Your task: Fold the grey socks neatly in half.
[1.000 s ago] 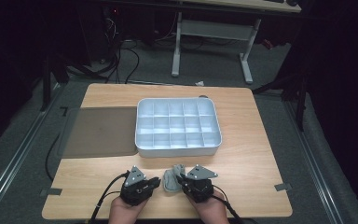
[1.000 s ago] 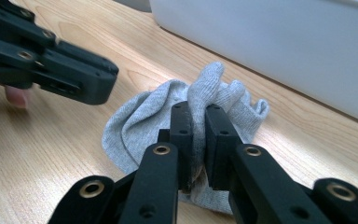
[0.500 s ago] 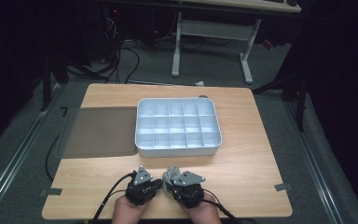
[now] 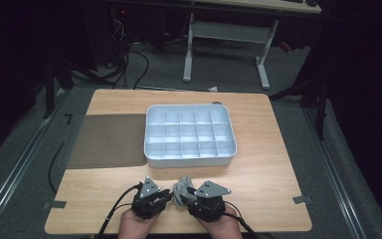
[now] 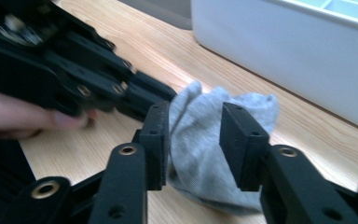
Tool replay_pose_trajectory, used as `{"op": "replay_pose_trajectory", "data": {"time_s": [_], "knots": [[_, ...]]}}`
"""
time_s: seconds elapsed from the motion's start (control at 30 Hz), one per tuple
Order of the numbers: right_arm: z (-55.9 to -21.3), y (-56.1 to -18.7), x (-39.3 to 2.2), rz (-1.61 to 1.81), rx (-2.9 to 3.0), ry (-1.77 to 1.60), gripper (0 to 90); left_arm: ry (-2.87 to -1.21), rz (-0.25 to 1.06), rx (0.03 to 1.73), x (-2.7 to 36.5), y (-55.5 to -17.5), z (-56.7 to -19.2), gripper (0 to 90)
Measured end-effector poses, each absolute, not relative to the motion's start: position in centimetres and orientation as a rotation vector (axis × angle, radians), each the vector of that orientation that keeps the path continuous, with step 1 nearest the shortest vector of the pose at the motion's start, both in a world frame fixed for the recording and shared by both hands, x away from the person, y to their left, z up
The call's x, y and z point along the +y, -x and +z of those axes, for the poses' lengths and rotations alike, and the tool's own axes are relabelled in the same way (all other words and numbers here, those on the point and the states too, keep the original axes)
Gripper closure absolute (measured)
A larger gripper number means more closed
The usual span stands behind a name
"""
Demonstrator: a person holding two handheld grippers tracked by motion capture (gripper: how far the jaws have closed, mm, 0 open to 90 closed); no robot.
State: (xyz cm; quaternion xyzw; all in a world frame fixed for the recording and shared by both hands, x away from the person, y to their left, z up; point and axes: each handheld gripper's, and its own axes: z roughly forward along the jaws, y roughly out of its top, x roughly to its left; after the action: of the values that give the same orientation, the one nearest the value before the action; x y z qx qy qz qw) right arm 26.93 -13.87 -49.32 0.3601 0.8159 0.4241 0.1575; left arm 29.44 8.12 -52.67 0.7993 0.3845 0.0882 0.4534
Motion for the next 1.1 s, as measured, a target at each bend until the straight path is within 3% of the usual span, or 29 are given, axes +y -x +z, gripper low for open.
{"op": "replay_pose_trajectory", "data": {"time_s": [0.27,0.33,0.37,0.53,0.9,1.1], "knots": [[-51.6,-26.8,-13.2,1.150,2.417,-1.015,68.6,-1.913,0.277,0.883,7.7,-28.4,-50.6,77.6],[-52.1,-27.0,-12.8,1.129,2.427,-1.013,72.5,-1.930,0.275,0.875,7.5,-28.3,-50.7,78.8],[-52.3,-27.0,-12.6,1.117,2.421,-1.003,78.8,-1.944,0.283,0.874,7.4,-28.3,-50.9,81.6],[-52.4,-27.1,-12.7,1.124,2.406,-1.017,86.9,-2.012,0.257,0.880,7.0,-28.7,-52.4,84.4],[-50.1,-26.2,-12.7,1.201,2.329,-0.953,87.6,-2.038,0.231,0.899,6.8,-28.9,-53.1,85.3],[-51.7,-26.5,-11.9,1.152,2.410,-0.948,87.6,-2.036,0.231,0.907,6.9,-28.9,-53.1,85.2]]}}
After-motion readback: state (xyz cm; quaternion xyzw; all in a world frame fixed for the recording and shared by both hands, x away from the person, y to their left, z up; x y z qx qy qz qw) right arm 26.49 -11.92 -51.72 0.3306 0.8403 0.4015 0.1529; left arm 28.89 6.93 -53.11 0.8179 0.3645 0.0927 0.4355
